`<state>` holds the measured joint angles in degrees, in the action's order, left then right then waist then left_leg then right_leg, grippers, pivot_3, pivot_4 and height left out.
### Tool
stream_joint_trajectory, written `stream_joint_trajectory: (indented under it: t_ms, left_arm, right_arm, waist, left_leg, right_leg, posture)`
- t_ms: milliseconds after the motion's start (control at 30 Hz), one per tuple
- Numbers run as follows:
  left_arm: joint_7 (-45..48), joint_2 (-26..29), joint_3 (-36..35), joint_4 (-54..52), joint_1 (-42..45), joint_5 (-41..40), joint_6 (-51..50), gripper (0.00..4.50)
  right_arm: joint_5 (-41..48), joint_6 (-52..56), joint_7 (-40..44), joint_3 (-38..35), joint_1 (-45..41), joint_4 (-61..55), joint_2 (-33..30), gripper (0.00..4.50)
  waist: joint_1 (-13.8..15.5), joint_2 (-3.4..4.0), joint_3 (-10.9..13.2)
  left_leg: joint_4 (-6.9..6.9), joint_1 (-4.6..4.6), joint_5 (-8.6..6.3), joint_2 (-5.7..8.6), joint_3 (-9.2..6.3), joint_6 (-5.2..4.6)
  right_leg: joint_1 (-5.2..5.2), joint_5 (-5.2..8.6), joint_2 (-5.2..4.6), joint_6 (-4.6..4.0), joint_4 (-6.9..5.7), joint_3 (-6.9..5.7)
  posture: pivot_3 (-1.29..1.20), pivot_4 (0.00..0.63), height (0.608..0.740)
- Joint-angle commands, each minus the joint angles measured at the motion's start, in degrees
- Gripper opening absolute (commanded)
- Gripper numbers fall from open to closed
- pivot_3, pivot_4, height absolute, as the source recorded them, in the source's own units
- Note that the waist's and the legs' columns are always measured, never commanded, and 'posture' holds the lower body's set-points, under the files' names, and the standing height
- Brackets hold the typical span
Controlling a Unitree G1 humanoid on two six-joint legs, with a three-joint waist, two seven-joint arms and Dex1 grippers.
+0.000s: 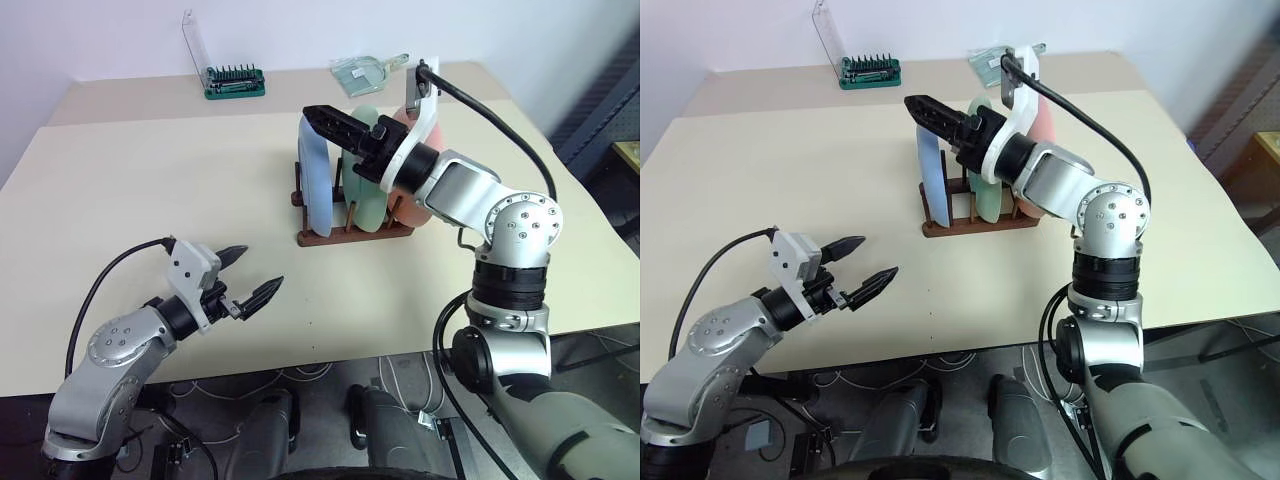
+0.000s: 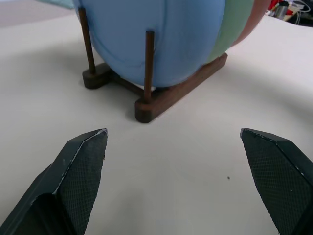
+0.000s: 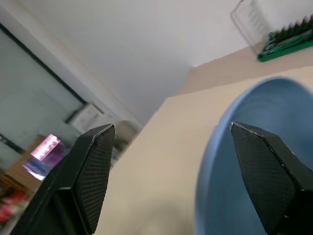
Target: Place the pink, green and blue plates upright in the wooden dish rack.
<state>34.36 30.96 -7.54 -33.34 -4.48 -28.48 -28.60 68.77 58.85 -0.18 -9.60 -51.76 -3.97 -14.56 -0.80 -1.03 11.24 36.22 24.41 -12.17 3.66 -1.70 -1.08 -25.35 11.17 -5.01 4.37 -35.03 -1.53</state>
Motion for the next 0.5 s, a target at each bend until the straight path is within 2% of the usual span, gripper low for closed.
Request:
stream_joint_trajectory:
  t_ms: [33, 133, 300, 400, 500]
  left_arm:
    - [0.48, -0.2, -0.33, -0.26, -0.78, 0.59, 2.56, 4.5]
    - [0.4, -0.56, 0.16, -0.14, -1.32, 1.05, 3.36, 4.5]
    - [0.33, -1.02, 0.48, 0.19, -1.75, 1.67, 4.3, 4.5]
    - [-0.1, -1.11, -0.35, 0.79, -1.56, 2.27, 5.04, 4.5]
    - [-0.84, -0.97, -2.3, 2.52, -1.25, 3.24, 6.39, 4.5]
  right_arm:
    - [-5.38, -0.52, 4.07, 3.16, -1.91, -4.19, -3.5, 3.8]
    - [-8.8, -1.57, 7.61, 4.93, -2.07, -5.71, -5.66, 3.8]
    - [-17.67, -10.51, 20.75, 7.4, -2.22, -14.31, -13.17, 3.8]
    - [-22.69, -17.07, 29.22, 6.36, 0.56, -17.68, -19.69, 3.8]
    - [-24.41, -21.89, 37.1, 2.2, 6.35, -19.19, -25.9, 3.8]
  waist:
    - [0.03, 0.0, 0.0]
    - [0.04, 0.0, 0.0]
    - [0.25, 0.03, 0.02]
    - [0.26, 0.02, 0.02]
    - [0.38, -0.02, -0.01]
  left_leg:
    - [-0.01, 0.0, 0.0, -0.02, 0.0, 0.0]
    - [-0.01, 0.02, 0.0, -0.06, 0.02, 0.0]
    - [-0.01, 0.1, -0.01, -0.08, 0.03, 0.0]
    - [-0.03, 0.12, -0.02, -0.12, 0.03, 0.0]
    - [-0.06, 0.11, -0.06, -0.22, 0.02, -0.03]
  right_leg:
    - [0.01, 0.0, 0.0, 0.0, 0.02, 0.0]
    - [0.02, 0.01, -0.01, 0.0, 0.09, -0.02]
    - [-0.01, 0.02, -0.02, 0.01, 0.17, -0.08]
    - [0.07, 0.01, -0.02, 0.02, 0.41, -0.18]
    - [0.27, -0.07, -0.02, -0.03, 0.78, -0.39]
  posture:
    - [0.0, 0.15, 0.735]
    - [0.0, 0.15, 0.735]
    - [0.0, 0.15, 0.735]
    - [0.0, 0.15, 0.735]
    - [0.0, 0.15, 0.735]
